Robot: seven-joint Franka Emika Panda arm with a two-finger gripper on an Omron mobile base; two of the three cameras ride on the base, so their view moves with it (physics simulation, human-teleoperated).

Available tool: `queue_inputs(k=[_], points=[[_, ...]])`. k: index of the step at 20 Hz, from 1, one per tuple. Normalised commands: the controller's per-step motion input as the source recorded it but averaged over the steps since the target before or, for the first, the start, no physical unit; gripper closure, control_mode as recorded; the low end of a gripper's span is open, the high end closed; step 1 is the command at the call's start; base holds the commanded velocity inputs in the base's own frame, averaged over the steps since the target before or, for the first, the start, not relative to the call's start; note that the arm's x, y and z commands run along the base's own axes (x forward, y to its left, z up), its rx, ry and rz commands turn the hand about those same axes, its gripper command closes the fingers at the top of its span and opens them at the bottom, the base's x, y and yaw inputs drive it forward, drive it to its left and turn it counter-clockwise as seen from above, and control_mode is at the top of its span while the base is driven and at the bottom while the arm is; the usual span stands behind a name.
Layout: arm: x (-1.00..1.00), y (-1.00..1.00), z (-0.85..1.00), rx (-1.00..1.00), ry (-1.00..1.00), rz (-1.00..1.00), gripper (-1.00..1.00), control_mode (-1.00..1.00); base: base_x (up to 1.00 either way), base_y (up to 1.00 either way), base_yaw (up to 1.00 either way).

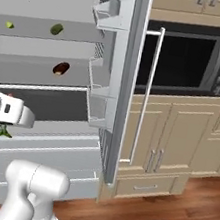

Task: Gather the lemon wedge and cucumber from the fridge and place them on a tray on the dining counter. Then gather the fish and steak from the fridge and place them on the other tray.

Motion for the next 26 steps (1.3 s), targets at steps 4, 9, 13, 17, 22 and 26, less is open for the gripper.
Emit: queue_inputs(k=[4, 9, 13, 17, 22, 26], points=[[0.00, 0.00, 0.00, 0.00, 0.00, 0.00, 1.00, 1.00, -0.56, 0.00, -0.56], [0.00, 0.00, 0.00, 0.00, 0.00, 0.00, 1.00, 1.00, -0.56, 0.00, -0.56], [0.00, 0.00, 0.00, 0.00, 0.00, 0.00, 1.00, 1.00, -0.53, 0.00, -0.57], [0.00, 0.00, 0.00, 0.00, 0.00, 0.00, 1.00, 1.00, -0.50, 0.00, -0.56], [0.00, 0.00, 0.00, 0.00, 0.00, 0.00, 1.00, 1.00, -0.39, -0.02, -0.57], [0.00, 0.00, 0.00, 0.00, 0.00, 0.00, 1.00, 1.00, -0.28, -0.09, -0.58]])
